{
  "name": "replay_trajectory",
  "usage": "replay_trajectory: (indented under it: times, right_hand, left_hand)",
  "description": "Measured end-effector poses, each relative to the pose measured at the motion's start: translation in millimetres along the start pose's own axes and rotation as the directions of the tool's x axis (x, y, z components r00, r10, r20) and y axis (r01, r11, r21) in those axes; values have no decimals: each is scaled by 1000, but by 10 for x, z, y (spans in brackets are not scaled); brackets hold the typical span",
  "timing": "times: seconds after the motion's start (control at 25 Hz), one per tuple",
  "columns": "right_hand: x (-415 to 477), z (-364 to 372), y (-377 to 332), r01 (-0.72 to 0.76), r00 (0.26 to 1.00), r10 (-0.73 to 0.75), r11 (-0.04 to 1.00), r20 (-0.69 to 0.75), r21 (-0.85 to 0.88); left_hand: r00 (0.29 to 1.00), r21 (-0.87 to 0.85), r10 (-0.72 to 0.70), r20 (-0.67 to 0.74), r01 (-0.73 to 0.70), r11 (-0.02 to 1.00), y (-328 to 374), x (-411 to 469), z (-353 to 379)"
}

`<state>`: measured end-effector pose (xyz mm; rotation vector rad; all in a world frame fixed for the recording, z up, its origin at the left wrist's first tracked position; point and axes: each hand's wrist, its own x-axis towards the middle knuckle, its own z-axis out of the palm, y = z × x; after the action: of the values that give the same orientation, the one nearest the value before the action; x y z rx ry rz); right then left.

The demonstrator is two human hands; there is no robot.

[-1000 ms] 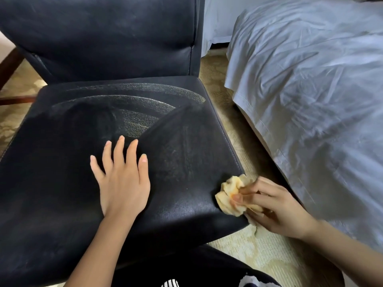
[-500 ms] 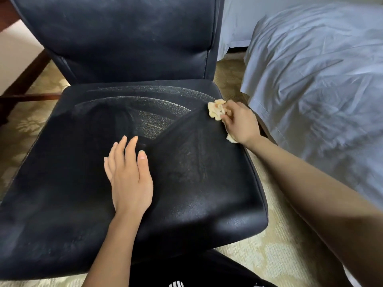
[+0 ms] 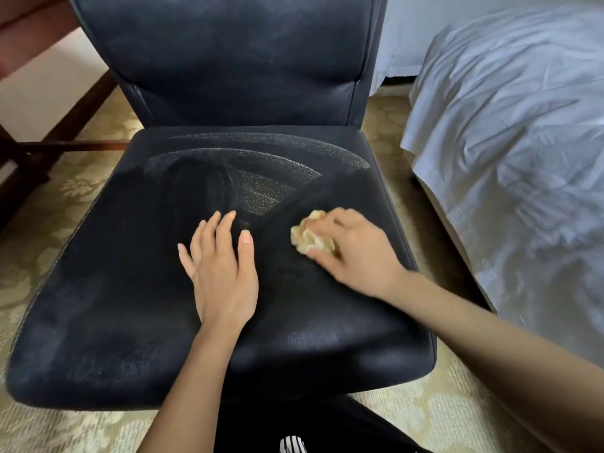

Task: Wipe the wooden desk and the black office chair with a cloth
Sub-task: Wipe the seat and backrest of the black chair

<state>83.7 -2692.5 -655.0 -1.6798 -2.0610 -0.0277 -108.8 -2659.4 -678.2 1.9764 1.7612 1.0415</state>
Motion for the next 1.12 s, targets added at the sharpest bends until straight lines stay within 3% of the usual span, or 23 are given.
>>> replay_trajectory:
  times: [0.24, 0.36, 0.44, 0.52, 0.6, 0.72, 0.84, 0.88, 0.96, 1.04, 1.12]
  right_hand:
    - [-491, -78, -397, 358, 921, -376, 920, 102, 162]
    - [-420, -104, -258, 406, 902, -419, 905, 103, 125]
    - [-243, -94, -91, 308, 944, -319, 944, 85, 120]
    - [-3, -79, 138, 83, 994, -90, 991, 66, 100]
    - [254, -54, 438, -105, 994, 105, 994, 30, 22]
    - [632, 15, 791, -321, 947, 320, 940, -30, -115]
    - [907, 160, 828, -533, 846, 525, 828, -93, -173]
    - [961, 198, 787, -562, 827, 552, 808, -105, -177]
    - [987, 253, 665, -517, 856, 509, 835, -91, -186]
    - [911, 281, 487, -360, 932, 360, 919, -34, -160]
    - [761, 306, 232, -182, 983, 184, 976, 1, -121]
  left_hand:
    - [999, -64, -42, -17, 41, 997, -14, 4, -55]
    - [997, -95, -67, -26, 64, 993, -12, -1, -75]
    - [997, -107, -73, -35, 69, 992, -7, -3, -78]
    - [996, -115, -75, -40, 70, 991, 5, -3, -80]
    - [996, -114, -77, -42, 71, 991, 13, -3, -79]
    - [996, -116, -78, -39, 73, 991, 28, -11, -85]
    - [995, -124, -97, -27, 93, 988, 63, -8, -92]
    - [993, -122, -116, -12, 114, 986, 80, 7, -89]
    - [984, -152, -173, 37, 177, 972, 80, 65, -114]
    - [980, -201, -180, 84, 193, 960, 18, 158, -187]
    - [989, -101, -113, 90, 122, 987, -109, 279, -293]
